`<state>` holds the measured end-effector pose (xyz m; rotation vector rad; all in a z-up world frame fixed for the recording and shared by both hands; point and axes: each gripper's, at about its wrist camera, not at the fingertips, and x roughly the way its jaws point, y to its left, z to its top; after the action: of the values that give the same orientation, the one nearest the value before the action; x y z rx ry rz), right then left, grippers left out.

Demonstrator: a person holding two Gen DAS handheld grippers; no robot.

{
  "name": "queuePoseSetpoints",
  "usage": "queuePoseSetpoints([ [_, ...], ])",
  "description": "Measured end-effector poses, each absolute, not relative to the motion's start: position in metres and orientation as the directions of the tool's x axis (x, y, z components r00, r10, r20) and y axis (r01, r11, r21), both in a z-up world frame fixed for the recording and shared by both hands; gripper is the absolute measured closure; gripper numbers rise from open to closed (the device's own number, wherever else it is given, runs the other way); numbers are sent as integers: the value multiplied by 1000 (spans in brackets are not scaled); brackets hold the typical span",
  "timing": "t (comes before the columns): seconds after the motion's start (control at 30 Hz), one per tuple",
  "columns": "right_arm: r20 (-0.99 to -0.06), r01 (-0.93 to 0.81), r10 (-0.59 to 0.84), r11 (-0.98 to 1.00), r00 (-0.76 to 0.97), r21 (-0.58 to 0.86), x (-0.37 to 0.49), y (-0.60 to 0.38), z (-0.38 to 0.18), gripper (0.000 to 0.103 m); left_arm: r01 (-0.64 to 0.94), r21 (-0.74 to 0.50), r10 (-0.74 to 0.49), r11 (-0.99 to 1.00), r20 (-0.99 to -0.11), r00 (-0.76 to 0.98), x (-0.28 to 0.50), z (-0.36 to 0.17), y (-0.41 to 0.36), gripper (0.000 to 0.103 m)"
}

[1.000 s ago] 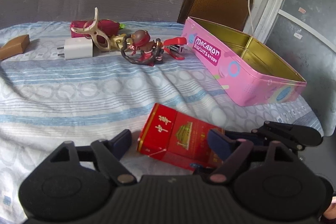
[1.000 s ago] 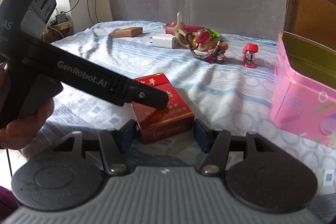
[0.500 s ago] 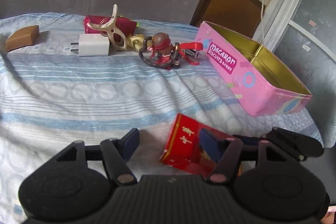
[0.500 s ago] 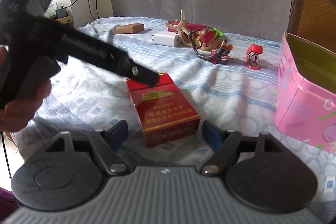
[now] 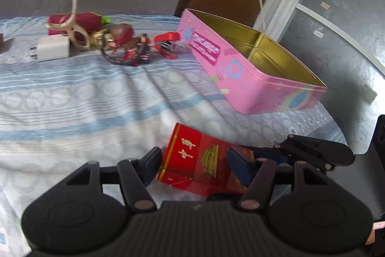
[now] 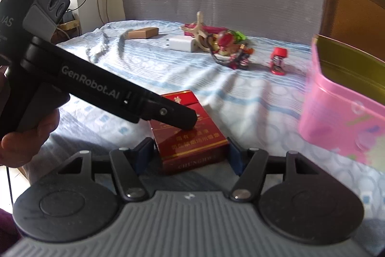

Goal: Organize rigid objects
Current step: 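Carry the red pack with the left tool and drop it into the pink tin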

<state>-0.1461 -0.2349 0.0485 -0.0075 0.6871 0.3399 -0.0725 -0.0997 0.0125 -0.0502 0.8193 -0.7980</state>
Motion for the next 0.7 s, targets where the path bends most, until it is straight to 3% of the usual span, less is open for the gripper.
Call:
queuePoseSetpoints([
  [0.27,-621,-211,227,972,750,100,-183,-274,48,36,706,-321,-689,632,-650,321,-90,12,-156,38],
  [0.5,-617,-117,149,989,773,92,-207,-310,43,36,800,-240,-696,551,-660,282,-113,9,-214,26],
  [0.7,-591,-48,90,995,801,87,-221,-332,40,36,822,-250,-710,512,-661,242,-117,13,-247,28],
])
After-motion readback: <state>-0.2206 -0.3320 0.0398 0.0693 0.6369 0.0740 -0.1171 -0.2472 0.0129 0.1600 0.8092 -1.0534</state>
